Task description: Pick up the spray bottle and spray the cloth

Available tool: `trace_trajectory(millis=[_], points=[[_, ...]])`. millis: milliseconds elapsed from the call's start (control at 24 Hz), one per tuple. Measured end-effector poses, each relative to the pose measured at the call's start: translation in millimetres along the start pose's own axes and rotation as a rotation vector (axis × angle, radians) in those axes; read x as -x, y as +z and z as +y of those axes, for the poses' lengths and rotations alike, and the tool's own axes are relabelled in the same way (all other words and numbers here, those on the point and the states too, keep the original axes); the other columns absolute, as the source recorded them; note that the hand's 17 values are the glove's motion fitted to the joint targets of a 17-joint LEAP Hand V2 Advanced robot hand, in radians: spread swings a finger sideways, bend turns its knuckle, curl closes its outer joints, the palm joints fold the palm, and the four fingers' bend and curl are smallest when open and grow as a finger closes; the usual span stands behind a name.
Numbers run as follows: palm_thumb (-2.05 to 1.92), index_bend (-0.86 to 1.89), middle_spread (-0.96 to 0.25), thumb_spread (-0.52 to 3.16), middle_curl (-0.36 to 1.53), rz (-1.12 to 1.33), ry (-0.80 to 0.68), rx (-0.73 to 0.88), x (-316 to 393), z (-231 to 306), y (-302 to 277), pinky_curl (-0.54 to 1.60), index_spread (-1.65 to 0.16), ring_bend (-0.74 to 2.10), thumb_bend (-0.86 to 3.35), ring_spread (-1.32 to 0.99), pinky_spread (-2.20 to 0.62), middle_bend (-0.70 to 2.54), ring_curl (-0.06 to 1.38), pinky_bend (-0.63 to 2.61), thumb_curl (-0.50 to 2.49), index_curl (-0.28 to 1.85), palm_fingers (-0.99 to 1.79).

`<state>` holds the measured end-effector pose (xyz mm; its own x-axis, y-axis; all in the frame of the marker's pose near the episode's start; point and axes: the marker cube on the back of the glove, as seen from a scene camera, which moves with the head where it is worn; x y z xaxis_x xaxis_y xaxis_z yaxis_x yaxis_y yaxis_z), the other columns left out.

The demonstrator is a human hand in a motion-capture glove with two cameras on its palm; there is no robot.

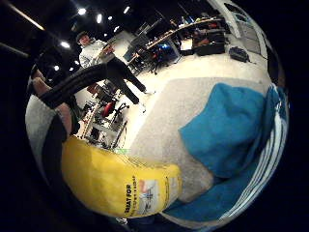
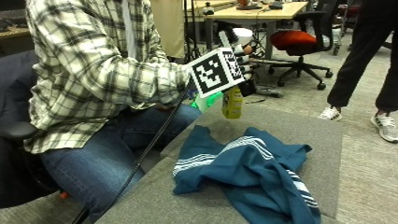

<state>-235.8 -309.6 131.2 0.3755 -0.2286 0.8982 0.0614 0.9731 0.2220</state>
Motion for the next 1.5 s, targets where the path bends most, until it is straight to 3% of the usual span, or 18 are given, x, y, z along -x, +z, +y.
trace_trajectory(millis=[458,1250,1375,1500], points=[[1.08,0.11,-0.15,0.49,0.55,-0.042,0.015,0.051,-17.2,38.3,35.8,0.41,-0.26,0.61,-0.03,-0.18,-0.14,0.43,0.47,0.7,0.71,0.28,1.15],[1.08,0.1,-0.14,0.49,0.56,-0.067,-0.037,0.082,-30.5,60.2,43.3,0.41,-0.27,0.59,-0.03,-0.17,-0.14,0.41,0.47,0.66,0.71,0.28,1.08],[1.08,0.08,-0.13,0.51,0.56,-0.048,-0.025,0.103,-32.7,61.4,42.7,0.41,-0.26,0.59,-0.03,-0.17,-0.11,0.39,0.48,0.65,0.71,0.27,0.99],[1.07,0.05,-0.11,0.62,0.54,-0.006,-0.028,0.111,-36.8,59.4,39.2,0.41,-0.26,0.59,-0.02,-0.15,-0.04,0.35,0.49,0.58,0.7,0.26,0.71]])
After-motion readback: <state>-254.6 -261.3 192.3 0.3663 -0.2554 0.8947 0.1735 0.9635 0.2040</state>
